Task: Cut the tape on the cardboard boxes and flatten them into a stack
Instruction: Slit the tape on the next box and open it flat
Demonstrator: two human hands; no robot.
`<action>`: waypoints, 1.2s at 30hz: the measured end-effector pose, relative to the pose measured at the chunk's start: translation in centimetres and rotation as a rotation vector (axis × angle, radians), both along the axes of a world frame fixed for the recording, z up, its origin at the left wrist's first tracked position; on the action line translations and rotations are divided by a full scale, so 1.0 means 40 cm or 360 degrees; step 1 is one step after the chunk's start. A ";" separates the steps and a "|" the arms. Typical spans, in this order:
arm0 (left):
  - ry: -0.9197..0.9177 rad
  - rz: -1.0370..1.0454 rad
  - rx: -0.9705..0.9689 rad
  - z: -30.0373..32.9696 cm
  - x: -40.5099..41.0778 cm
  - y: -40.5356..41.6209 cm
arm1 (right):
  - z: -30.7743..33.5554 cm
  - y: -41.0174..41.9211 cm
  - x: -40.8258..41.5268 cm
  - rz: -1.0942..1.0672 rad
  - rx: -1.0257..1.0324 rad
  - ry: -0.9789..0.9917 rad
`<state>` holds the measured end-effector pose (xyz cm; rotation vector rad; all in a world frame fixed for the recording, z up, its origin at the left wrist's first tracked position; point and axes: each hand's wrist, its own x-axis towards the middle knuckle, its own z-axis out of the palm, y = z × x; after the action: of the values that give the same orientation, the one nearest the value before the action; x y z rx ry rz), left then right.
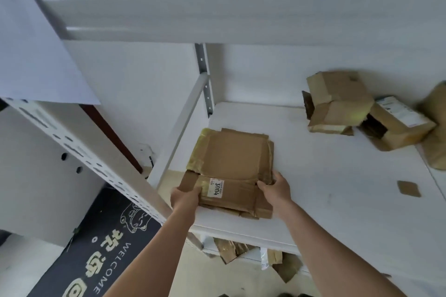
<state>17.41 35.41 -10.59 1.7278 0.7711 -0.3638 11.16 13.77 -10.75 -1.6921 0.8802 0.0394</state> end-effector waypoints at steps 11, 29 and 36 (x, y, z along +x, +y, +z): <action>0.0030 -0.0771 0.1074 0.014 -0.020 -0.018 | -0.040 0.058 -0.010 -0.0055 -0.0532 0.0087; -0.0437 -0.2033 0.0805 -0.081 0.109 -0.043 | -0.117 0.080 0.024 0.0973 -0.1184 0.0270; -0.0387 -0.2016 0.1220 -0.016 0.117 -0.097 | -0.047 0.025 0.016 0.0967 -0.0865 0.0161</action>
<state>22.10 31.54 -11.23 2.7769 -0.5662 -0.7240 11.80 14.77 -12.64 -2.4399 0.4327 0.3222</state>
